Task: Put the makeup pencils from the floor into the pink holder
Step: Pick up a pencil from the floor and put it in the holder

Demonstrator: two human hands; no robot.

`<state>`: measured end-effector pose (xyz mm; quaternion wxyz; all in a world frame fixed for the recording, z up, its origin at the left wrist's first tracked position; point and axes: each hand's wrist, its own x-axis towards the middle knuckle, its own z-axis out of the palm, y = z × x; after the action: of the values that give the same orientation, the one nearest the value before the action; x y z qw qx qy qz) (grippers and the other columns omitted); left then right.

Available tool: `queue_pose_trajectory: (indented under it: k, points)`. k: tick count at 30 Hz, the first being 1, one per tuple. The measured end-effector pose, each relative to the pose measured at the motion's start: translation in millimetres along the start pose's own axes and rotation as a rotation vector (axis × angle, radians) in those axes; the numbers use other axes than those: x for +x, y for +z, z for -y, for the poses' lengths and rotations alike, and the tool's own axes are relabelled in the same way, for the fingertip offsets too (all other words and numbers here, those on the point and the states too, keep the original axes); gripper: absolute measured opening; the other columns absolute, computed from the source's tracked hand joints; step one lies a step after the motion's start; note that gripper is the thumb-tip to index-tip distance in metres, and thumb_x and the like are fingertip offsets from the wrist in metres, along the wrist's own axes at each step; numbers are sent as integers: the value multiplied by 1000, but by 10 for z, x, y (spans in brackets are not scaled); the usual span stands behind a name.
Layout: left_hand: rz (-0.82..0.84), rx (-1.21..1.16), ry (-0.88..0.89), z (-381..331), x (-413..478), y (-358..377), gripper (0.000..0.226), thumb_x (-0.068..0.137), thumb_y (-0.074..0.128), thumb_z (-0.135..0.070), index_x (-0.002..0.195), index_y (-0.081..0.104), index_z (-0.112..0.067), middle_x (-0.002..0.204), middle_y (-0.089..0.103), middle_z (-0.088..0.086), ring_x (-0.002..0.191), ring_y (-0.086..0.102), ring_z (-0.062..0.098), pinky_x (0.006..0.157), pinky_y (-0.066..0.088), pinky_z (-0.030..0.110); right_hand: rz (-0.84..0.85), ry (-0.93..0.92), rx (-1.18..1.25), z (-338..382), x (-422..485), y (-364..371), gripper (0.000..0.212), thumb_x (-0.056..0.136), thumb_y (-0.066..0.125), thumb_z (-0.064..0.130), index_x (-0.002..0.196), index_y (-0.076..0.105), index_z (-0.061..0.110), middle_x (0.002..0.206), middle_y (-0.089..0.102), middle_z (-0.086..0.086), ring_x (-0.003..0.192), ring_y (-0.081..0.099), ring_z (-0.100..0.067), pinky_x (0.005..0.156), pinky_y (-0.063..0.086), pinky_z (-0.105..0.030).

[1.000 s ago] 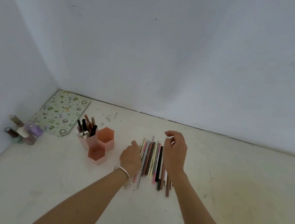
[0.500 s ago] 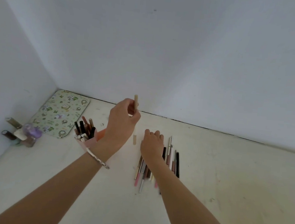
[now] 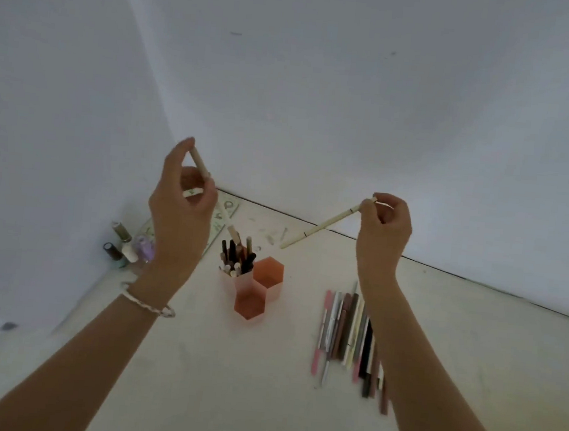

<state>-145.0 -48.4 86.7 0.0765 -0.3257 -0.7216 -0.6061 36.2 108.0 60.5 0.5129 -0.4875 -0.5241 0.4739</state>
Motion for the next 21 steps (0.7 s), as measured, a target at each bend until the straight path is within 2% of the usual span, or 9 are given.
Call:
queue_pose_trajectory:
  k: [2,5,7,9,12,13,16,18,21]
  points:
    - [78,43,12,211,-161,34,49,89,63,-2,132,51,-24,86,60,-17,80,64,-3,72,56,12,-32,-62,60,157,-161,106,12,87,62,13,98,61,17,78,60,-3,65,49,-13,61,42,-23]
    - [239,115,43,482,-407,50,42,91,63,-6,130,55,-17,95,64,-9,89,65,6,83,57,23,-46,-137,80,237,-406,206,13,89,62,12,101,61,15,86,62,-1,78,53,-15,74,47,-32]
    - [284,227,112,612,-450,5,35,94,58,-19,128,61,-15,106,66,-3,102,59,12,97,46,27,-13,-193,46,213,-578,270,14,90,62,11,104,61,15,88,62,6,82,54,-11,81,48,-28]
    - [314,323,231,622,-403,2,34,96,48,-31,115,71,-15,109,69,0,109,55,15,102,36,27,26,-254,15,150,-716,312,16,91,62,11,106,60,17,90,62,6,85,54,-7,83,46,-21]
    - [425,515,264,543,-343,-28,55,98,35,-46,82,81,-20,118,69,-3,119,52,19,101,35,41,44,-352,-12,65,-890,397,21,91,61,13,106,57,27,95,62,11,91,56,-12,83,41,-12]
    - [447,566,254,517,-345,-44,59,98,29,-47,86,81,-21,126,66,-2,124,49,20,103,34,43,46,-381,-23,50,-926,425,24,91,60,14,106,55,32,95,60,21,93,57,-15,83,41,-10]
    - [281,494,191,489,-288,-138,48,102,28,-36,126,65,-15,138,55,6,130,46,25,108,34,44,106,-471,-82,-2,-1003,482,29,90,57,21,107,51,44,96,55,35,96,56,-19,85,44,-17]
    - [109,364,167,438,-221,-200,40,102,34,-24,127,61,-11,130,59,8,124,49,26,105,37,41,161,-530,-148,-75,-1022,513,25,89,57,20,108,56,36,93,55,33,97,54,-16,86,48,-29]
    - [54,248,160,324,-193,-206,34,100,38,-13,124,61,-7,122,61,7,118,50,23,101,40,38,288,-682,-301,-259,-1053,548,12,88,60,15,97,67,14,90,65,11,95,52,-14,83,48,-40]
